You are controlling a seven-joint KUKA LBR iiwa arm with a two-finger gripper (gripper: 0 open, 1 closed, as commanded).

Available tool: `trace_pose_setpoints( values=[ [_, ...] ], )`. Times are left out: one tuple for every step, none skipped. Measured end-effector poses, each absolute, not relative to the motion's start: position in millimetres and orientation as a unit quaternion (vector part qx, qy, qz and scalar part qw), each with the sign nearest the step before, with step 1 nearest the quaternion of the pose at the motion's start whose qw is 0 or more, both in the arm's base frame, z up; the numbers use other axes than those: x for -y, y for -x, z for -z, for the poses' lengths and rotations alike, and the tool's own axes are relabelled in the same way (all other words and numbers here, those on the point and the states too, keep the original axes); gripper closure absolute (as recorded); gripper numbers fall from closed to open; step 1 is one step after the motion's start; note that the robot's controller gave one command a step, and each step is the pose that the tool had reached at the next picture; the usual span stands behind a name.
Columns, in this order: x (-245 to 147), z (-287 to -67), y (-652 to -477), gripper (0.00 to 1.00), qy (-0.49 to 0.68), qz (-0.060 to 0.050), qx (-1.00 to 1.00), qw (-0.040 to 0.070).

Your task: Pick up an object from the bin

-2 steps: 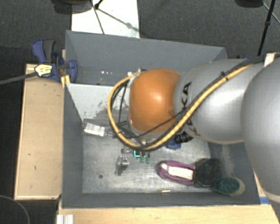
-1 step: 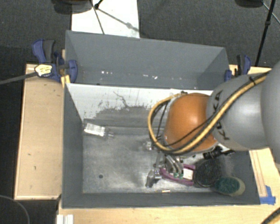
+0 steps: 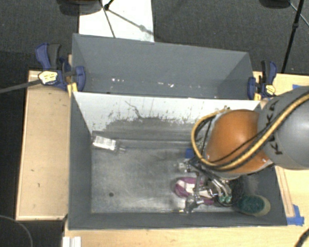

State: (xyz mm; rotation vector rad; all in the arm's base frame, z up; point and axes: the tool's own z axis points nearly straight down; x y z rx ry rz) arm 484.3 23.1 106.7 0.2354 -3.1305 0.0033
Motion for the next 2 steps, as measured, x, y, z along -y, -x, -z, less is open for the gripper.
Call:
trace_pose_setpoints(
  values=[
    [17.4, -69.7, -489.9, 0.0, -0.017, 0.0, 1.0, 0.002],
    [15.8, -71.1, -489.7, 1.0, -0.014, 0.0, 1.0, 0.001]
  ],
)
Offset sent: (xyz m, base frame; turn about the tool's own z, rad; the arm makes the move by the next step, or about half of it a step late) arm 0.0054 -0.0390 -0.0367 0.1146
